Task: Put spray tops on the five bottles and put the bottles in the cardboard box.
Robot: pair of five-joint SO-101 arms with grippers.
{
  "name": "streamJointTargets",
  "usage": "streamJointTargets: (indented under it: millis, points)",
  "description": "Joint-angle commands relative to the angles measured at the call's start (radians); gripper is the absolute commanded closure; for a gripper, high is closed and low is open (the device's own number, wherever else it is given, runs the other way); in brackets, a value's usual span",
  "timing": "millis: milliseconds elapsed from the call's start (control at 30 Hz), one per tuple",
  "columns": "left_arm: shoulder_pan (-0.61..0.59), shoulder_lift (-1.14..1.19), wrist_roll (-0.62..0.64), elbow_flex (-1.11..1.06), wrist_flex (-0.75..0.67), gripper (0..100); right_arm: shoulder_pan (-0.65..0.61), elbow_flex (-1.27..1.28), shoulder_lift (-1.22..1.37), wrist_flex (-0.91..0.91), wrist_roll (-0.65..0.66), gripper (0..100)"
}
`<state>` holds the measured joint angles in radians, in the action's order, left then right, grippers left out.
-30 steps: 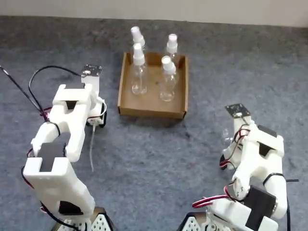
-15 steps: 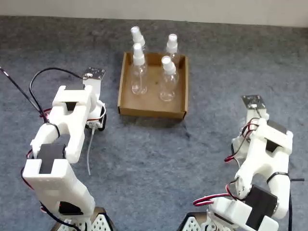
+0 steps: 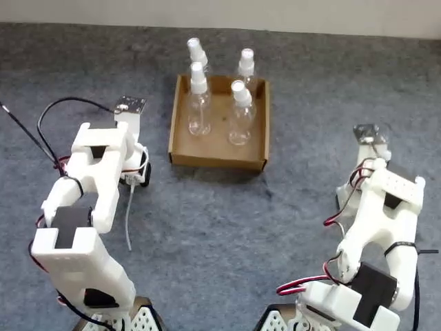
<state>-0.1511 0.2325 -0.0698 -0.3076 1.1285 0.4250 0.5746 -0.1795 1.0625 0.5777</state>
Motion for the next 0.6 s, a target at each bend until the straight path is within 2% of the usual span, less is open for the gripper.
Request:
streamJointTargets:
  millis: [0,200,400,567]
  points:
    - [0.013,-0.013,-0.009,0.120,0.040,85,-0.018,-0.093,-0.007,0.012,-0.020,75.9]
    - [0.015,-0.012,-0.041,0.173,0.035,85,-0.042,-0.094,-0.004,0.008,-0.015,75.9]
    - [0.019,-0.012,-0.044,0.114,0.034,85,-0.041,-0.096,0.018,0.004,-0.015,75.9]
    - [0.016,-0.012,-0.044,0.053,-0.049,86,-0.041,-0.110,0.133,0.002,-0.017,75.9]
